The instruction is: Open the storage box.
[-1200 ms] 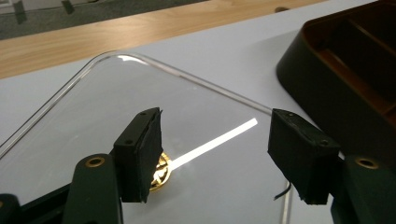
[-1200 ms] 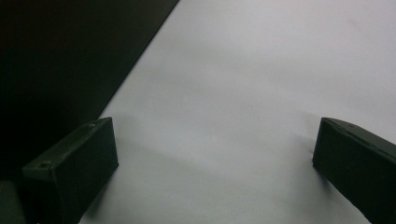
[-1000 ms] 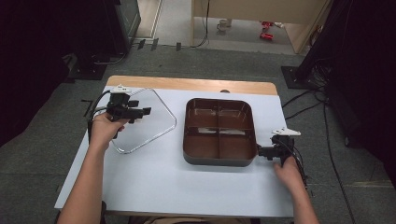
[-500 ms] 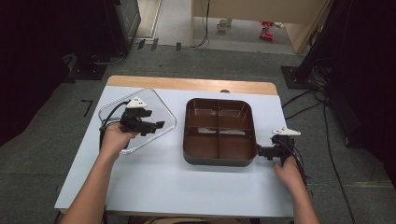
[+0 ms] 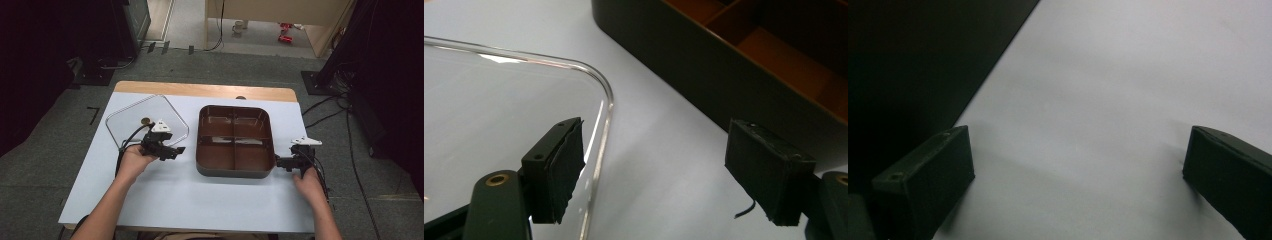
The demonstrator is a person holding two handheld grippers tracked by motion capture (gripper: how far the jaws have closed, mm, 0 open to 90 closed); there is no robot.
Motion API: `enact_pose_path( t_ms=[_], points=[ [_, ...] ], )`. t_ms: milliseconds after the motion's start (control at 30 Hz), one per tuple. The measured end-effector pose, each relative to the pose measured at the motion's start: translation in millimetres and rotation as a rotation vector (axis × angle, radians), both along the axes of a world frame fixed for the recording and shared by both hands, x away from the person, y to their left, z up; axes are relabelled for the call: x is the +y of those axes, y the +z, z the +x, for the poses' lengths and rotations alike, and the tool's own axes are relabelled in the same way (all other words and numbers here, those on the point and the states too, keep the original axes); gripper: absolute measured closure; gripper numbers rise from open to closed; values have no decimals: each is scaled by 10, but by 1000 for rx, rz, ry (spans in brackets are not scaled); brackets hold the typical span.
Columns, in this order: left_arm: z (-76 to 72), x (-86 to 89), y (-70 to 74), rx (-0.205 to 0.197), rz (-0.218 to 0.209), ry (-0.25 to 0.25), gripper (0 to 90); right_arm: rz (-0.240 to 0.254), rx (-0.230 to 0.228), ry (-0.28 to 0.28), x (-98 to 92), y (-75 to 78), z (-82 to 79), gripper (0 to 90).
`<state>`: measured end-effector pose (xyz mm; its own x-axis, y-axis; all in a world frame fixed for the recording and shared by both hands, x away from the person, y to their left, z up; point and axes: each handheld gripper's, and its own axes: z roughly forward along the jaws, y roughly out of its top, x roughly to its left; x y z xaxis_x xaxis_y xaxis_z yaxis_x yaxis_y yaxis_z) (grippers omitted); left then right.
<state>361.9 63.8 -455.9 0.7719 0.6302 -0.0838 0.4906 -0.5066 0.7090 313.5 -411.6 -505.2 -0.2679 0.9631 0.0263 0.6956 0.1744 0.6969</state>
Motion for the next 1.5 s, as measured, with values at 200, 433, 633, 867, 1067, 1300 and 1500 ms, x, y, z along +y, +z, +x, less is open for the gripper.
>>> enact_pose_path(
  t_ms=[200, 433, 633, 867, 1067, 1300, 1500],
  points=[
    [-41, -94, -101, 19, 55, -41, 235, 0, 0, 0, 0, 0, 0, 0],
    [-68, -202, -233, 54, 95, -73, 235, 0, 0, 0, 0, 0, 0, 0],
    [-103, -266, -292, 37, 117, -76, 201, 0, 0, 0, 0, 0, 0, 0],
    [-182, -292, -347, -15, 108, -46, 168, 0, 0, 0, 0, 0, 0, 0],
    [-217, -263, -391, -47, 72, -39, 159, 0, 0, 0, 0, 0, 0, 0],
    [-257, -247, -430, -76, 41, -22, 149, 0, 0, 0, 0, 0, 0, 0],
    [-307, -275, -437, -78, 48, 56, 107, 0, 0, 0, 0, 0, 0, 0]
  ],
)
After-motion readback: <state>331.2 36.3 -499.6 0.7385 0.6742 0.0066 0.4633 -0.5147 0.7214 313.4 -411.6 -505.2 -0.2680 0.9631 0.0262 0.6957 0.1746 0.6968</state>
